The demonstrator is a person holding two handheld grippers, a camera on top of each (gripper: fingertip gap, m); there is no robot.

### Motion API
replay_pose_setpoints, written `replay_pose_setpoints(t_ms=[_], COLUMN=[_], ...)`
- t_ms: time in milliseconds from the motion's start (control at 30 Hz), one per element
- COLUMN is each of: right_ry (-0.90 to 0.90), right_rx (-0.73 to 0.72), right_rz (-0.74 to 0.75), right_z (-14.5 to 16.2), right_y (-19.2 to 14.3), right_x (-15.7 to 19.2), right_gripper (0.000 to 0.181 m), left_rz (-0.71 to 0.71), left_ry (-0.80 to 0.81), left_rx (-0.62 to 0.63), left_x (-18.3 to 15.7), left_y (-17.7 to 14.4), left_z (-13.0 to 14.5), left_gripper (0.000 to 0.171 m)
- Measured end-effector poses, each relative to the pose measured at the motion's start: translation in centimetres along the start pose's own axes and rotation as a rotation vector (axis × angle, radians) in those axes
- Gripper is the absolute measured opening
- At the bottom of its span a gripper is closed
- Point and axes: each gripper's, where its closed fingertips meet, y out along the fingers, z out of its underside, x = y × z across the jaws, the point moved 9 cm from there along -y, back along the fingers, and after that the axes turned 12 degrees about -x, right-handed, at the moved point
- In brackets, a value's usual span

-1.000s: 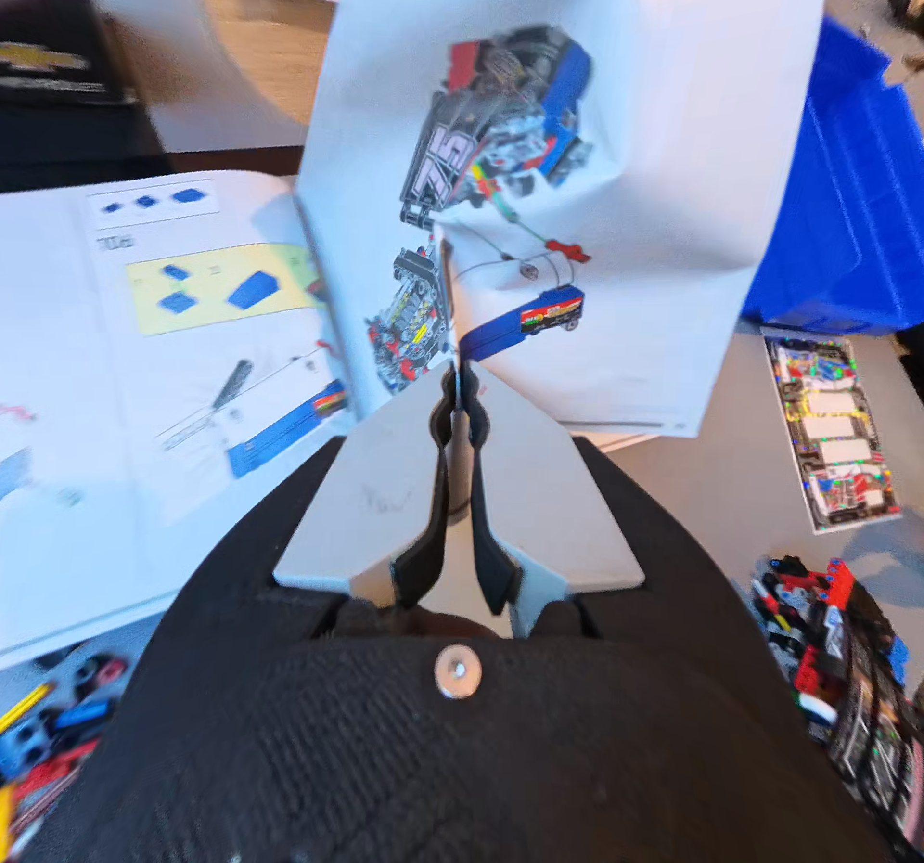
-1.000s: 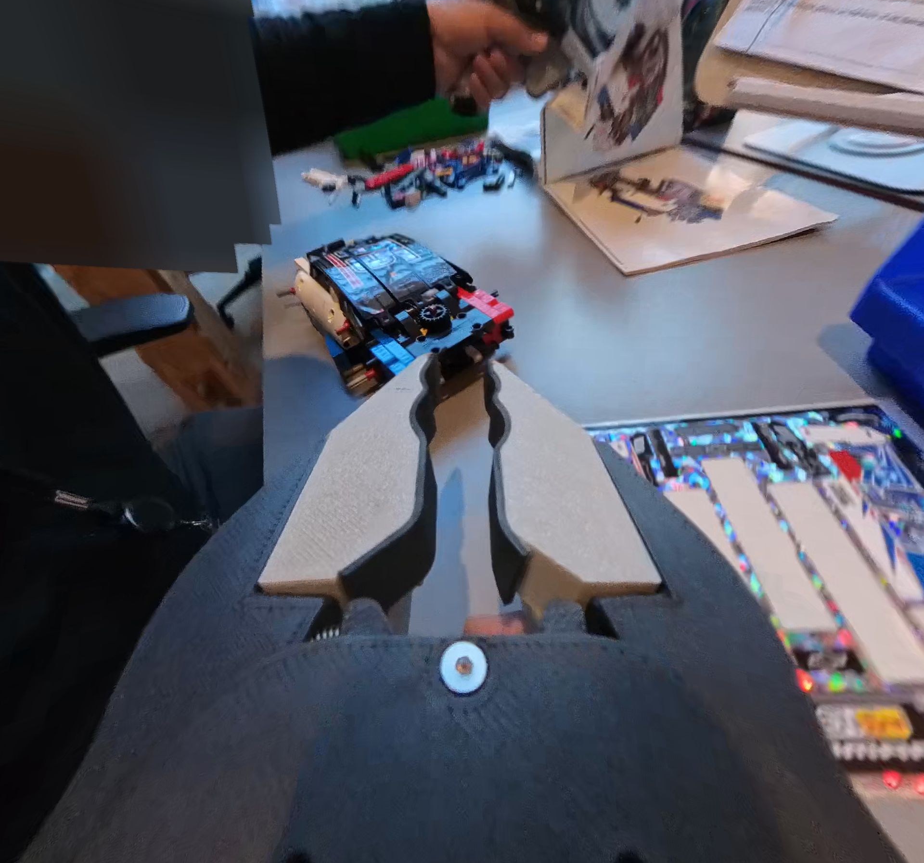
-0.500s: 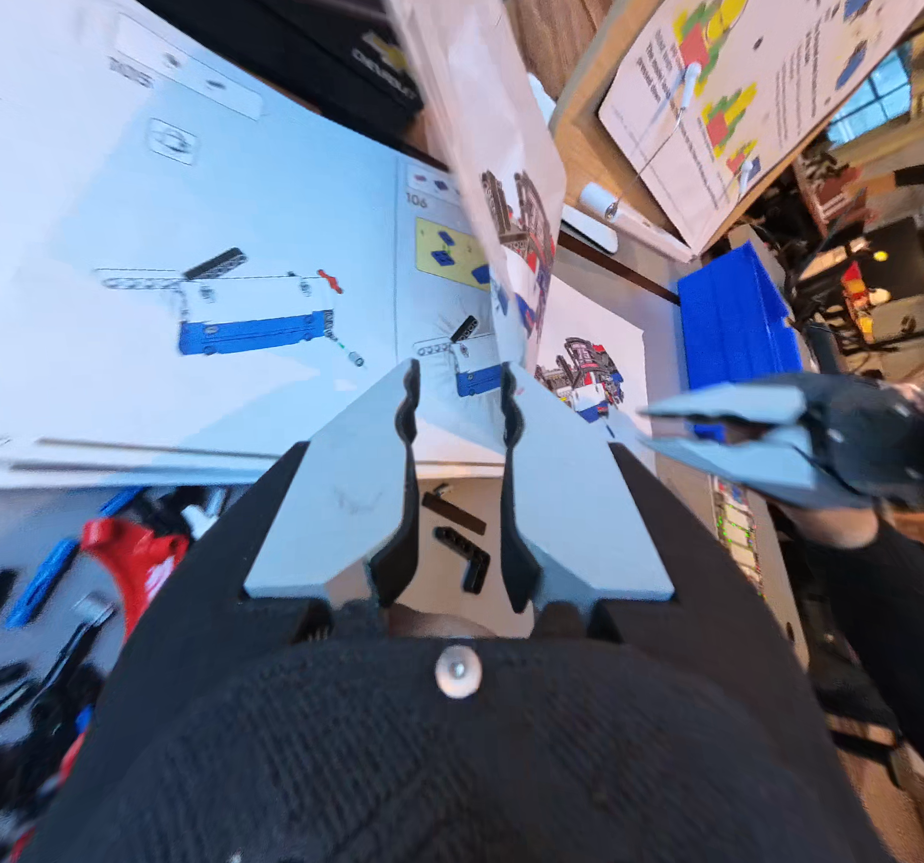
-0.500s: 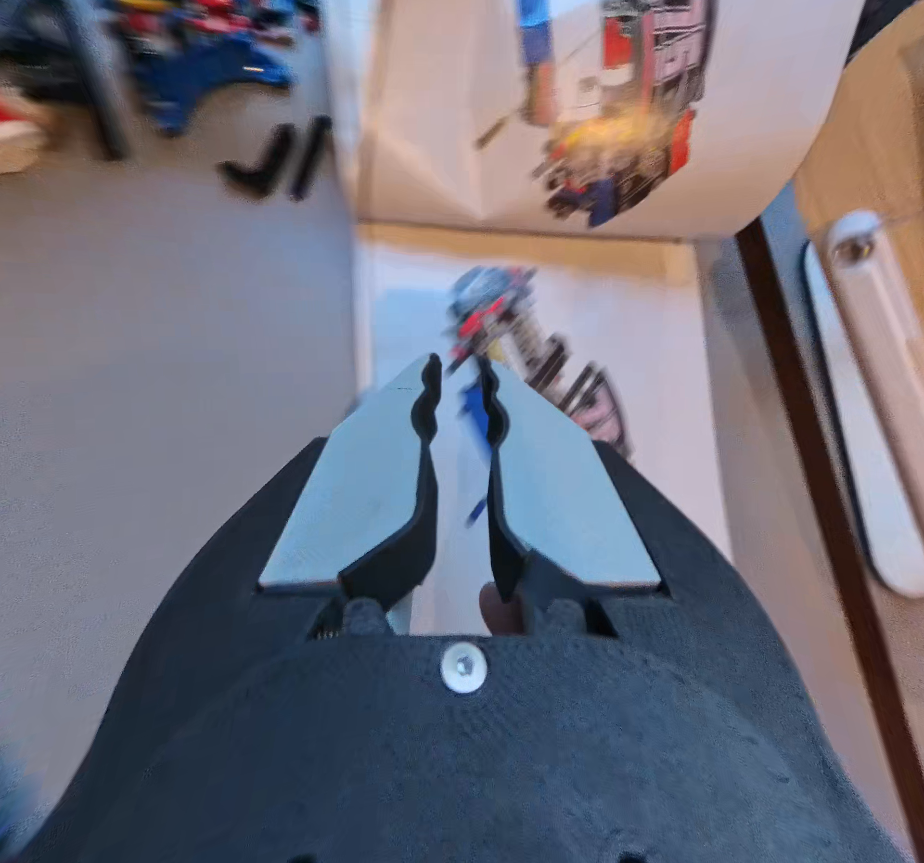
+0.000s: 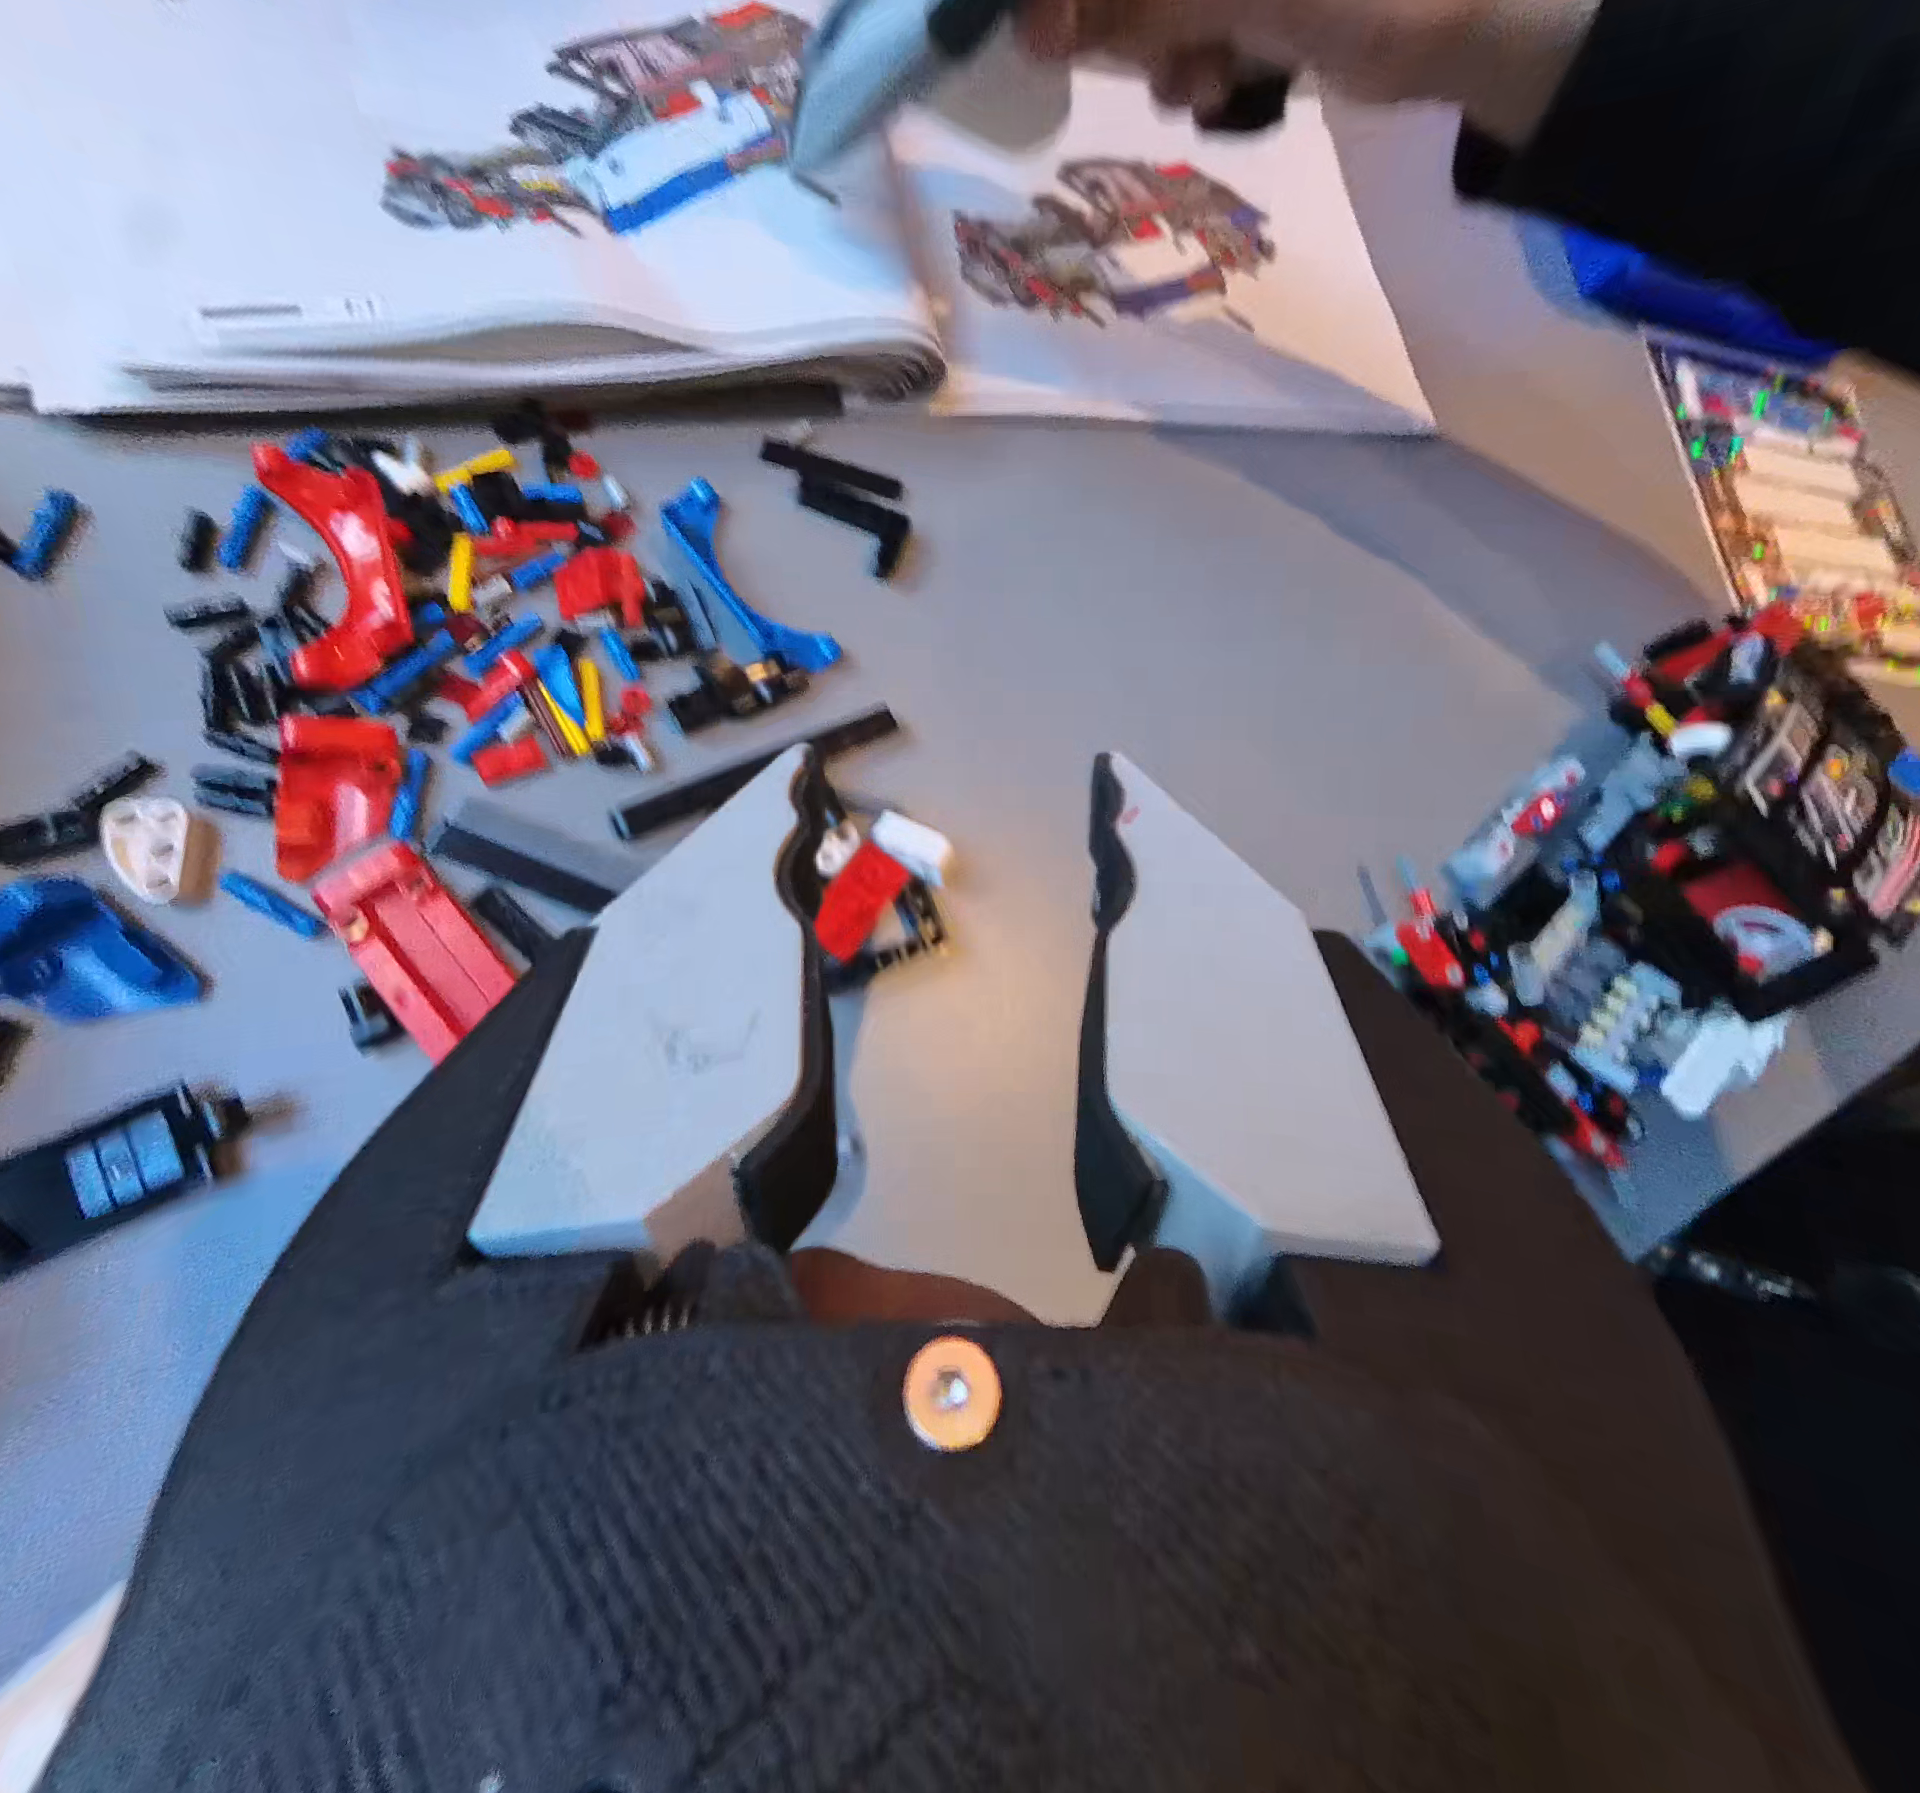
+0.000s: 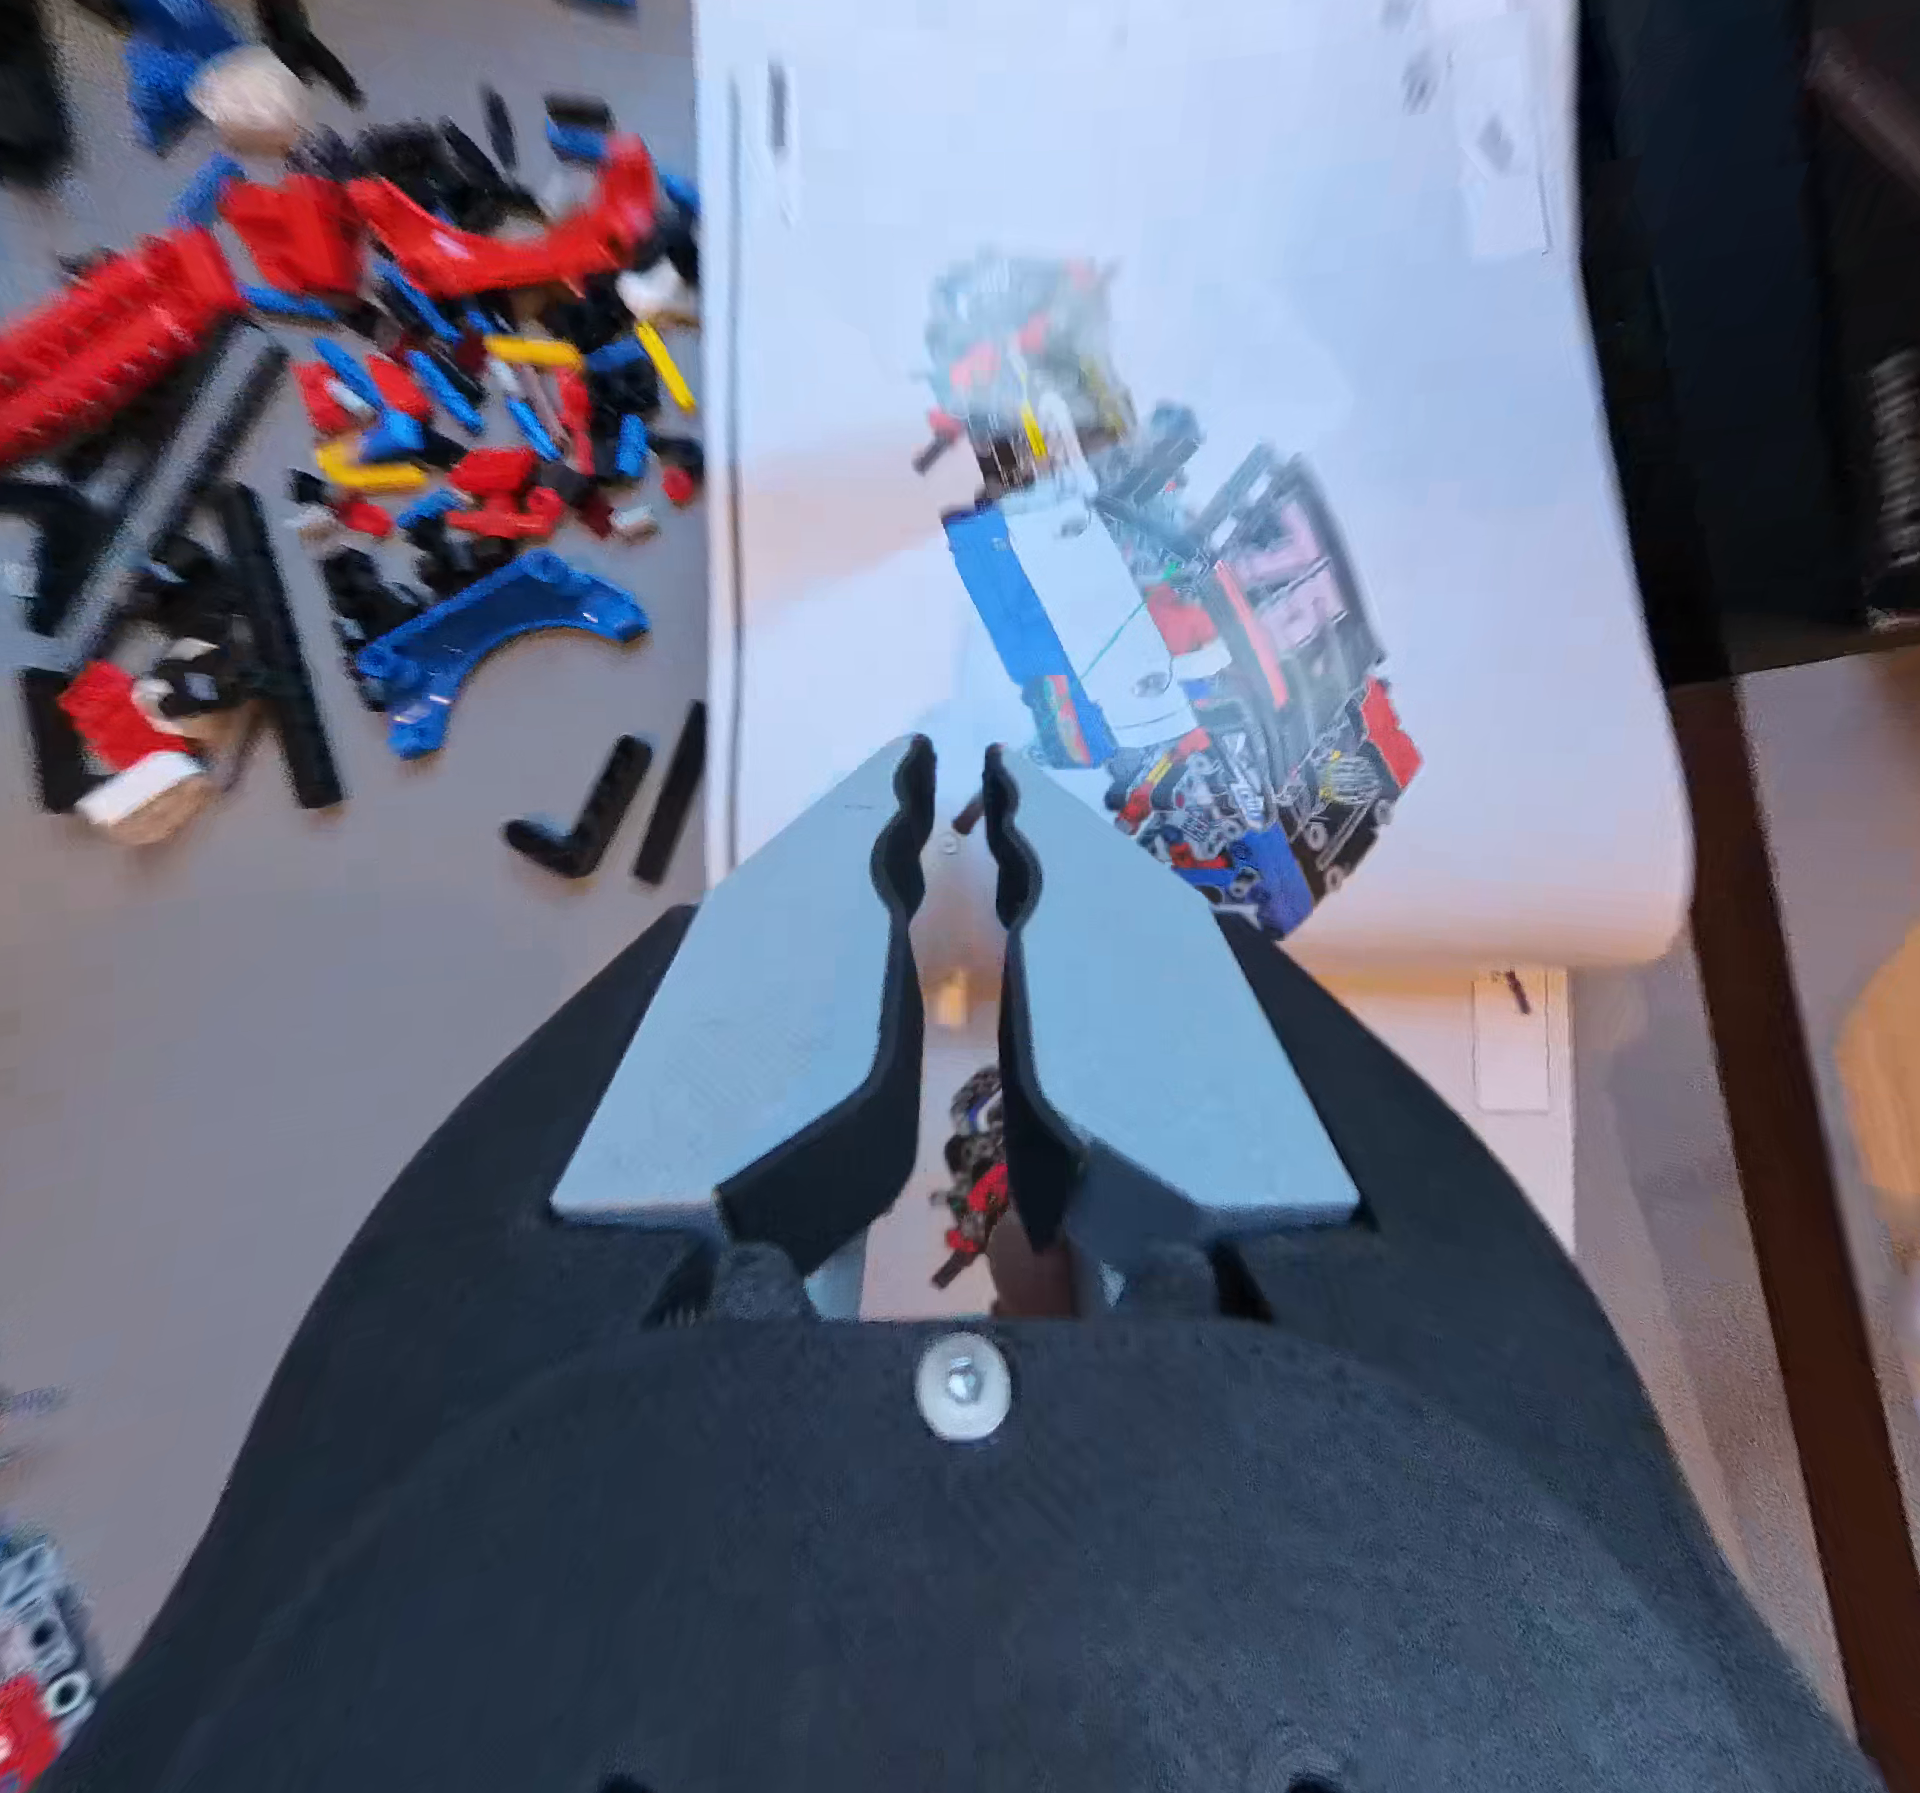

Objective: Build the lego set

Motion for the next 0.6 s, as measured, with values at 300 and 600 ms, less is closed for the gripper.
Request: replay_pose_setpoints(t_ms=[300, 600], right_ry=[-0.095, 0.023], right_rx=[-0.376, -0.497], right_rz=[0.027, 0.22], right_z=[1.7, 21.3], right_y=[-20.7, -32.6], right_x=[9.1, 17.8], right_gripper=[0.008, 0.015], left_rz=[-0.077, -0.134], left_ry=[0.057, 0.064], left_rx=[-0.033, 0.03], left_x=[-5.9, -11.5], left_y=[-6.2, -7.1], left_z=[9.6, 15.3], left_gripper=[0.054, 0.063])
